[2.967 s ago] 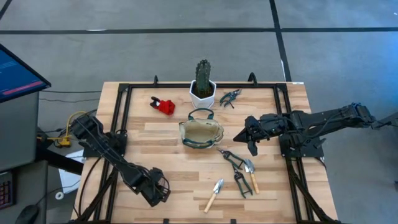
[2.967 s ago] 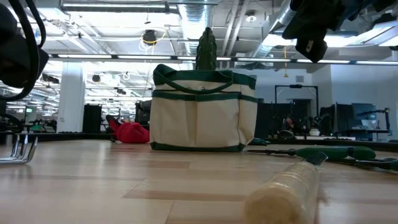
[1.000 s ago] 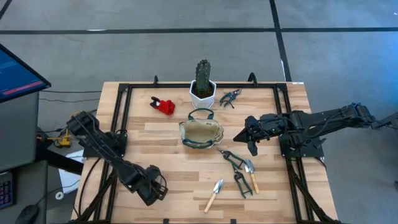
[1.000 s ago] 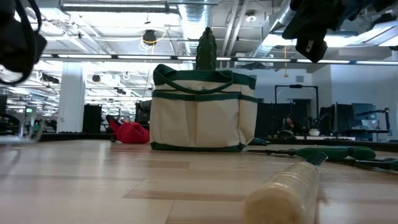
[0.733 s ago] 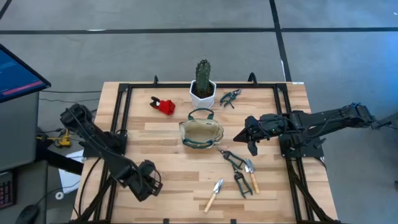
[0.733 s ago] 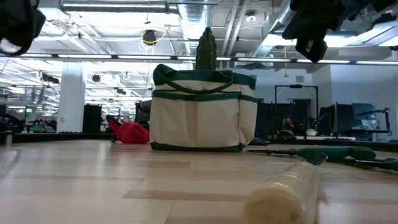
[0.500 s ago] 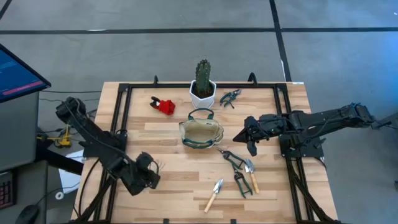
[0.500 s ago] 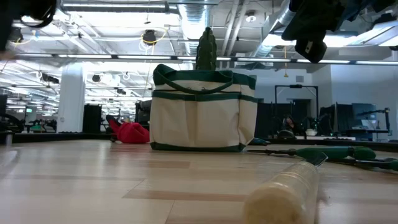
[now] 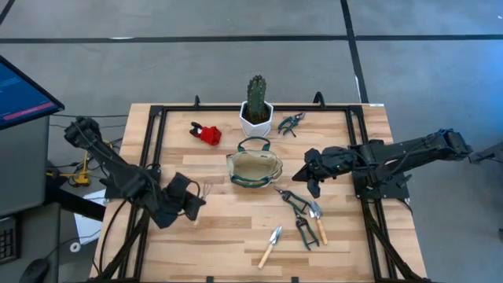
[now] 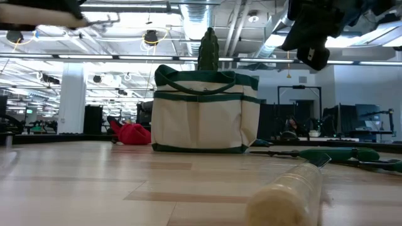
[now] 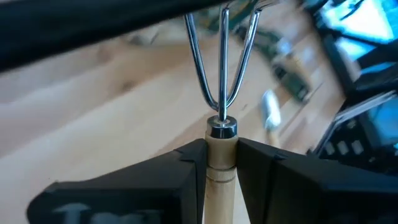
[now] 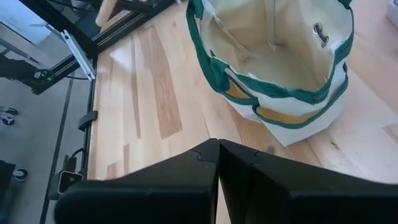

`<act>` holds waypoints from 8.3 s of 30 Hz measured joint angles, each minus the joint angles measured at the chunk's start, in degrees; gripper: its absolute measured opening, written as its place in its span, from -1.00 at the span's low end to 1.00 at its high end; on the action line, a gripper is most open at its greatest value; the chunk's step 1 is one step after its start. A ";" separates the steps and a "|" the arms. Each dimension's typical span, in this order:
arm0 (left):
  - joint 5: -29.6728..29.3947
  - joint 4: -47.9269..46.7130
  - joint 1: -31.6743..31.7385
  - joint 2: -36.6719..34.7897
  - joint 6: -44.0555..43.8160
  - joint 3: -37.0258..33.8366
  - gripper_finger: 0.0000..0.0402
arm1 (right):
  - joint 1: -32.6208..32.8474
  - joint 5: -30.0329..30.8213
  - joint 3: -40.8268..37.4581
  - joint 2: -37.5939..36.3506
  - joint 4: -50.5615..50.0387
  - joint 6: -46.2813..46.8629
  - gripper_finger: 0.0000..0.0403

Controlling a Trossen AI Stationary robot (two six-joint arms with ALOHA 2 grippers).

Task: Pick & Place Garden tools in Gardening bag
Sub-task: Put the brown hand rake into the gardening bag

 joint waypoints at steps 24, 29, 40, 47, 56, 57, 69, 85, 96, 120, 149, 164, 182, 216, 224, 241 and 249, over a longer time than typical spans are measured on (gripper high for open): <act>-9.22 47.74 16.69 -1.33 52.48 0.19 -0.76 | 3.45 -0.08 0.04 -3.25 18.16 -0.21 -1.00; -10.86 49.23 18.89 -1.31 54.72 0.19 -0.76 | 3.45 -0.08 0.04 -3.25 27.64 -0.83 -1.00; -17.48 49.72 20.74 8.99 61.88 6.52 -0.76 | 3.30 4.95 0.04 -3.23 35.23 -3.78 -1.00; -13.42 49.64 22.62 17.69 69.41 15.98 -0.76 | 3.52 6.38 1.11 -2.55 34.80 -5.49 -1.00; -15.91 49.22 23.43 21.60 72.44 18.34 -0.76 | 8.36 22.53 10.92 1.78 23.56 -16.14 -1.00; -16.57 49.23 23.43 21.57 72.73 18.34 -0.76 | 9.03 24.95 12.25 2.44 21.85 -17.05 -1.00; -17.69 49.19 23.38 21.40 74.18 18.36 -0.76 | 9.51 28.24 20.93 12.67 17.89 -20.19 -0.89; -16.08 49.18 22.88 21.40 73.67 18.36 -0.76 | 7.28 28.39 25.72 15.30 19.45 -20.17 0.18; -14.57 50.90 23.18 22.57 70.28 18.36 -0.76 | 5.41 27.12 25.70 15.30 20.47 -20.15 0.14; -8.87 57.63 24.02 24.79 71.13 18.32 -0.76 | 3.17 26.89 25.65 15.30 18.31 -20.15 -0.27; -7.95 58.78 24.81 24.85 63.15 18.33 -0.45 | 3.06 26.93 25.63 15.17 19.01 -20.37 -0.99; 0.33 56.43 23.56 20.10 76.14 18.32 -0.09 | 2.99 28.59 25.59 10.72 14.15 -23.36 -1.00; -0.01 36.53 19.75 -1.53 76.86 14.94 -0.26 | -1.01 15.04 25.72 12.87 11.97 -26.38 -1.00; -0.06 36.91 17.40 -22.51 74.69 -3.67 -0.34 | -12.92 -8.16 37.91 39.85 -2.03 -38.02 -1.00; -0.06 37.12 17.40 -22.51 74.67 -3.67 -0.34 | -13.61 -9.13 37.75 42.33 -2.26 -39.57 -1.00; -0.06 37.60 17.40 -22.49 74.67 -3.65 -0.36 | -14.34 -7.36 37.78 47.21 -3.28 -40.72 -1.00; -0.06 37.91 17.40 -22.49 74.65 -3.65 -0.37 | -15.21 -7.21 37.78 47.21 -5.84 -40.74 -1.00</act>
